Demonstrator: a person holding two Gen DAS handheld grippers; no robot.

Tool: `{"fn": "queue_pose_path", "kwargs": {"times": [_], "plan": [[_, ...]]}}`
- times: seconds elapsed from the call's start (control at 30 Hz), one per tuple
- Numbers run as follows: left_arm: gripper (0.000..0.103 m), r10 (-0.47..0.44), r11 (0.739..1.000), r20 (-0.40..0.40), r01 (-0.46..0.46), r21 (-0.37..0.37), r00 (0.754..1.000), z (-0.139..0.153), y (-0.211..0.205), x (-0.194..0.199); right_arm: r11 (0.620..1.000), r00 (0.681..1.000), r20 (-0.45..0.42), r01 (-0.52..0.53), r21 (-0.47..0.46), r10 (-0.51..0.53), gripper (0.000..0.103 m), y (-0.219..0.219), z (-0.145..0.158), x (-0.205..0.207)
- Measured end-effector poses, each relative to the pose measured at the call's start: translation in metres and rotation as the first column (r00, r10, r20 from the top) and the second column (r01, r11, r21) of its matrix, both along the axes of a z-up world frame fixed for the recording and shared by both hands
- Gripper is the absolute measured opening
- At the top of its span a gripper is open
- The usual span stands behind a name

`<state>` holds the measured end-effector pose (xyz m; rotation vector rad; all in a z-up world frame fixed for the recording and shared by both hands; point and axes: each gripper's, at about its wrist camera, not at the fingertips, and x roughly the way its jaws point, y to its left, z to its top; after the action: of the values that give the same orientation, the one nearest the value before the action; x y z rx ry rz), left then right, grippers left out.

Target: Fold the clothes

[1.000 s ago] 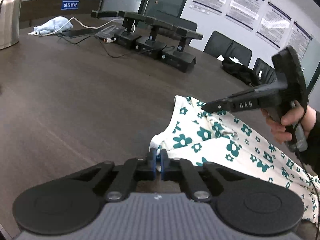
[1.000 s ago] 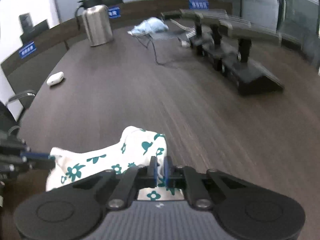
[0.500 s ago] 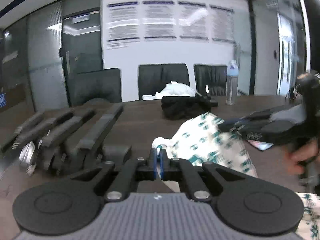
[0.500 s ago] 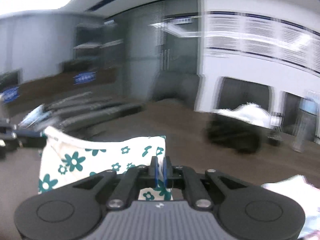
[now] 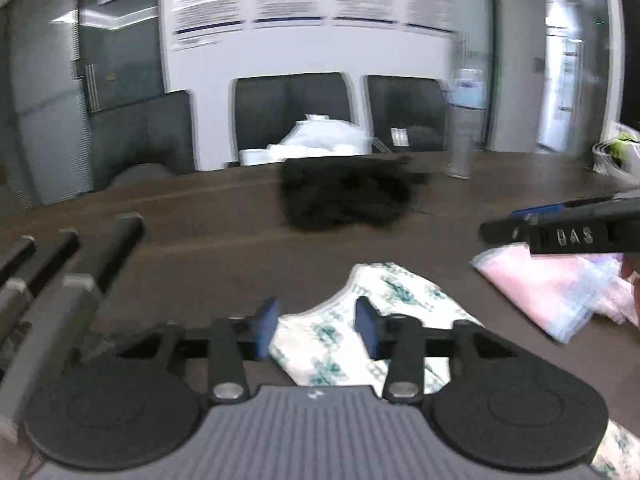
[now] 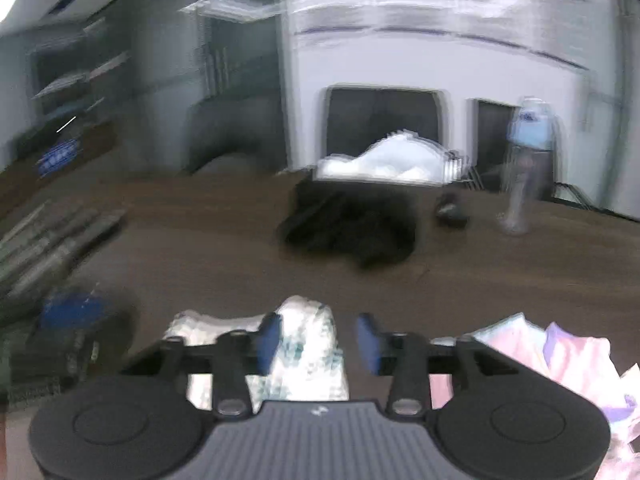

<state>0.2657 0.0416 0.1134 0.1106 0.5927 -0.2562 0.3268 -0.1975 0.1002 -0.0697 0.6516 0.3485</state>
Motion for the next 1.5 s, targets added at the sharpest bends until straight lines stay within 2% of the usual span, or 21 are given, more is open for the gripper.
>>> {"fn": "queue_pose_path", "kwargs": {"times": [0.03, 0.13, 0.2, 0.33, 0.43, 0.5, 0.53, 0.57, 0.6, 0.63, 0.67, 0.77, 0.87, 1.03, 1.1, 1.2, 1.23, 1.27, 1.3, 1.37, 1.5], "plan": [[0.052, -0.031, 0.999, -0.020, 0.030, -0.010, 0.999, -0.003, -0.004, -0.021, 0.998, 0.998, -0.018, -0.059, -0.018, 0.059, 0.061, -0.009, -0.005, -0.022], [0.060, -0.137, 0.989, -0.097, 0.132, -0.060, 0.986, -0.016, -0.022, -0.084, 0.986, 0.983, -0.106, -0.157, -0.052, 0.151, 0.062, -0.051, -0.026, -0.099], [0.060, -0.252, 0.965, -0.149, 0.237, -0.111, 0.956, -0.032, -0.042, -0.128, 0.988, 0.983, -0.117, -0.148, -0.052, 0.141, 0.062, -0.075, -0.041, -0.146], [0.060, -0.399, 0.917, -0.158, 0.390, -0.083, 0.903, -0.062, -0.076, -0.210, 0.991, 0.984, -0.137, -0.124, -0.049, 0.117, 0.061, -0.123, -0.072, -0.238], [0.060, -0.379, 0.921, -0.249, 0.338, -0.192, 0.891, -0.078, -0.087, -0.231, 0.997, 0.989, -0.131, -0.070, -0.016, 0.067, 0.059, -0.142, -0.088, -0.270], [0.060, -0.344, 0.934, -0.270, 0.297, -0.199, 0.899, -0.083, -0.098, -0.243, 0.998, 0.989, -0.133, -0.064, -0.007, 0.063, 0.036, -0.143, -0.096, -0.277], [0.059, -0.335, 0.939, -0.261, 0.296, -0.177, 0.905, -0.084, -0.105, -0.251, 0.998, 0.990, -0.130, -0.063, -0.005, 0.061, 0.016, -0.142, -0.099, -0.280], [0.053, -0.329, 0.942, -0.247, 0.300, -0.149, 0.911, -0.085, -0.112, -0.260, 0.998, 0.991, -0.117, -0.063, -0.008, 0.062, 0.009, -0.138, -0.099, -0.284], [0.044, -0.324, 0.945, -0.233, 0.303, -0.121, 0.917, -0.085, -0.119, -0.268, 0.998, 0.993, -0.104, -0.064, -0.012, 0.062, 0.009, -0.135, -0.100, -0.288], [0.020, -0.314, 0.949, -0.231, 0.296, -0.111, 0.921, -0.086, -0.122, -0.273, 0.998, 0.994, -0.091, -0.064, -0.015, 0.063, 0.006, -0.130, -0.100, -0.296], [0.007, -0.303, 0.952, -0.233, 0.286, -0.106, 0.924, -0.087, -0.124, -0.277, 0.998, 0.994, -0.085, -0.062, -0.009, 0.061, 0.006, -0.125, -0.100, -0.303], [0.003, -0.278, 0.960, -0.223, 0.263, -0.096, 0.934, -0.086, -0.116, -0.296, 0.998, 0.996, -0.071, -0.057, 0.012, 0.058, 0.006, -0.110, -0.100, -0.327], [0.003, -0.239, 0.970, -0.216, 0.223, -0.096, 0.947, -0.085, -0.093, -0.319, 0.993, 0.992, -0.087, -0.081, 0.083, 0.088, 0.006, -0.091, -0.099, -0.361], [0.003, -0.183, 0.976, -0.233, 0.149, -0.159, 0.955, -0.084, -0.040, -0.363, 0.976, 0.984, -0.078, -0.144, 0.164, 0.158, 0.006, -0.046, -0.099, -0.425], [0.003, -0.154, 0.976, -0.248, 0.109, -0.188, 0.956, -0.083, -0.028, -0.383, 0.960, 0.976, -0.089, -0.177, 0.219, 0.200, 0.012, -0.040, -0.098, -0.448], [0.009, -0.213, 0.946, -0.217, 0.146, -0.288, 0.953, -0.070, -0.006, -0.416, 0.939, 0.962, -0.028, -0.257, 0.229, 0.270, 0.037, -0.050, -0.088, -0.482], [0.019, -0.234, 0.938, -0.203, 0.166, -0.304, 0.951, -0.065, 0.001, -0.424, 0.939, 0.961, -0.001, -0.269, 0.215, 0.276, 0.052, -0.053, -0.085, -0.490], [0.034, -0.254, 0.931, -0.187, 0.187, -0.313, 0.949, -0.060, 0.009, -0.432, 0.942, 0.962, 0.005, -0.270, 0.199, 0.274, 0.057, -0.050, -0.085, -0.491], [0.039, -0.268, 0.931, -0.165, 0.211, -0.298, 0.949, -0.057, 0.009, -0.437, 0.945, 0.962, 0.012, -0.270, 0.184, 0.272, 0.057, -0.047, -0.085, -0.491], [0.040, -0.290, 0.936, -0.133, 0.252, -0.246, 0.948, -0.055, 0.001, -0.441, 0.951, 0.963, 0.024, -0.270, 0.153, 0.269, 0.057, -0.041, -0.084, -0.492], [0.040, -0.290, 0.952, -0.158, 0.268, -0.147, 0.944, -0.068, -0.029, -0.431, 0.959, 0.963, 0.051, -0.267, 0.090, 0.263, 0.052, -0.029, -0.084, -0.494]]}}
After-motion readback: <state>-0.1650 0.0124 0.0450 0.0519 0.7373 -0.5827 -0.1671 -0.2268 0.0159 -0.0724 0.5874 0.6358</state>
